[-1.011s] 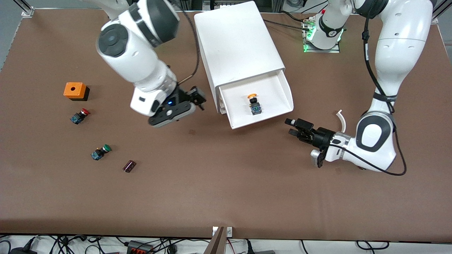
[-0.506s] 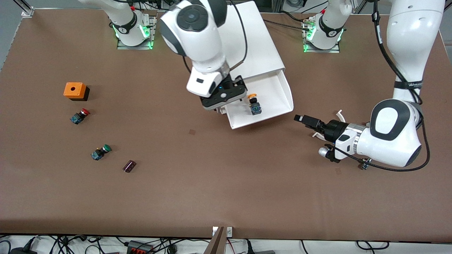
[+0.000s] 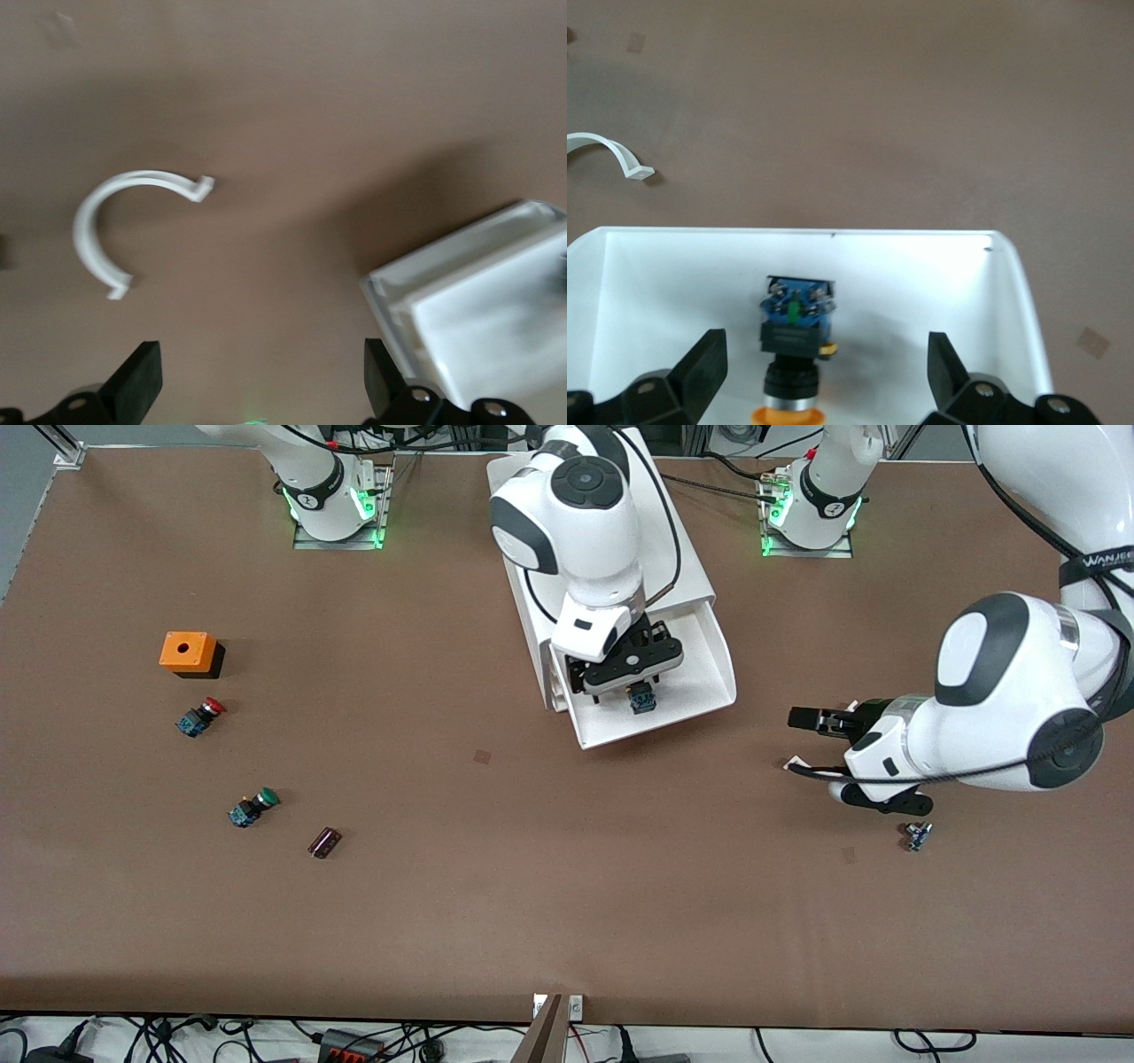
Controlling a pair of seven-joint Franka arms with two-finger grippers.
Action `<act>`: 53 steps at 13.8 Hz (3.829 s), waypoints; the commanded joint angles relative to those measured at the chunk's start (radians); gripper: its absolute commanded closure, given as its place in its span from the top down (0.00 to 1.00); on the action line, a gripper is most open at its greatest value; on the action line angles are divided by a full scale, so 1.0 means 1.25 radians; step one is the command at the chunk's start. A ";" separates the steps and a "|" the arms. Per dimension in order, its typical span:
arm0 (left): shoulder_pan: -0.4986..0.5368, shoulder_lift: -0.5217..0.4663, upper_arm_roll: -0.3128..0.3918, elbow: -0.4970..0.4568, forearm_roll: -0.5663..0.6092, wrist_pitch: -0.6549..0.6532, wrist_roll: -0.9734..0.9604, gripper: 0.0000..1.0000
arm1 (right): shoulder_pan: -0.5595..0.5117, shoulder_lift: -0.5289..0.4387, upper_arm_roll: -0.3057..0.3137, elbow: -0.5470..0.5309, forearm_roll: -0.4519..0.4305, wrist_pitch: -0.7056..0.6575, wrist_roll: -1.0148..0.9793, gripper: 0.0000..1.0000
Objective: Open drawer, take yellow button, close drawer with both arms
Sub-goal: 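Lower the right gripper onto the yellow-based button while the left gripper withdraws, then close the right gripper on the yellow-based button inside the drawer, then lift the button out with the right gripper while the left gripper approaches the drawer, then push the drawer shut with the left gripper while the right gripper carries the button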
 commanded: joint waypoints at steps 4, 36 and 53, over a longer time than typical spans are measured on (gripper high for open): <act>-0.015 0.020 0.006 0.089 0.101 0.033 -0.009 1.00 | 0.018 0.043 -0.008 0.037 -0.015 0.025 0.017 0.93; -0.143 0.020 -0.052 -0.111 0.094 0.353 -0.505 1.00 | -0.301 -0.009 -0.021 0.035 0.085 -0.265 -0.148 0.00; -0.215 -0.026 -0.137 -0.259 0.093 0.395 -0.668 1.00 | -0.469 -0.050 -0.023 -0.386 0.077 -0.015 -0.518 0.00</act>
